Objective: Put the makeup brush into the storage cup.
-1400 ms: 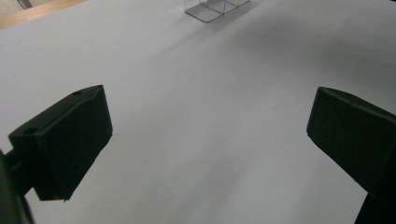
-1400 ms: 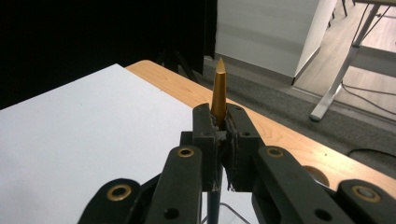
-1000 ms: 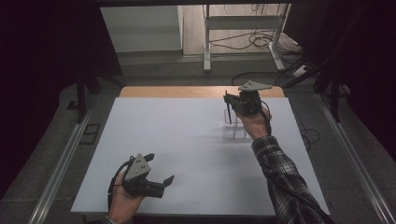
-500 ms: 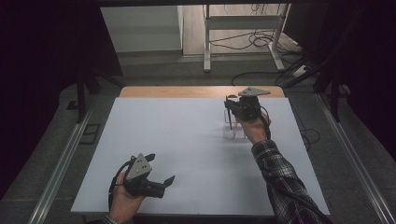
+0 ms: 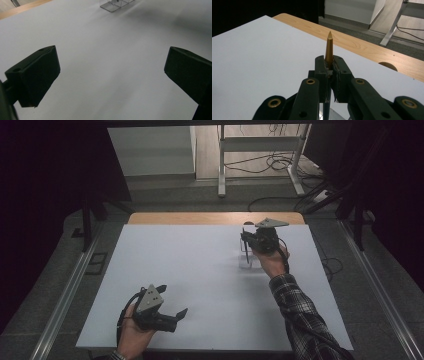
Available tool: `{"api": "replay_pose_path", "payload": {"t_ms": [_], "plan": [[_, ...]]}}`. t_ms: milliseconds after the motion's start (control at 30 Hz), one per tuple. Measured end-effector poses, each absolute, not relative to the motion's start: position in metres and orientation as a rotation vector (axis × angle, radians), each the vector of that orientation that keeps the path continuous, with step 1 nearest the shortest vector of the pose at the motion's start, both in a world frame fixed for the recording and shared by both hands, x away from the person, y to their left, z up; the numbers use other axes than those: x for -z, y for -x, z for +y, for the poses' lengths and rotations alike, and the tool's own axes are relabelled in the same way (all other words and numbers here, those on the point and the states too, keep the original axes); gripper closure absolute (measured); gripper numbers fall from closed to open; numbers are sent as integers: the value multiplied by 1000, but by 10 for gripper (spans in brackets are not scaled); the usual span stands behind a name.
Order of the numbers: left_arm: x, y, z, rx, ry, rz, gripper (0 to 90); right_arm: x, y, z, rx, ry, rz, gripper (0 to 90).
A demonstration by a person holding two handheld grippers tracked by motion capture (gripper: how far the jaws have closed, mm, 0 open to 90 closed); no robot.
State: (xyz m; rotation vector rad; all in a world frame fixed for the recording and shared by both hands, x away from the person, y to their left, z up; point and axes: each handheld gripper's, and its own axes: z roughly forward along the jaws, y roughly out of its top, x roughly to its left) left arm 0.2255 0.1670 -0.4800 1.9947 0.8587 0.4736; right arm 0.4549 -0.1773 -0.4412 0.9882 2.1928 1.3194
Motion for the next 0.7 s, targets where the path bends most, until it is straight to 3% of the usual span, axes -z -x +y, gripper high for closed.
{"api": "replay_pose_path", "payload": {"t_ms": [67,300,500,700], "plan": [[480,-225,167,-474,-1996,859,6,441,-455,-177,-1318,-989,2193,791],[480,-226,166,-475,-2000,859,6,441,-455,-176,-1294,-1010,2190,550],[480,-226,167,-469,-1992,864,6,440,-454,-175,-1281,-1017,2190,469],[480,-226,169,-455,-1968,862,5,436,-452,-176,-1285,-994,2205,449]]}}
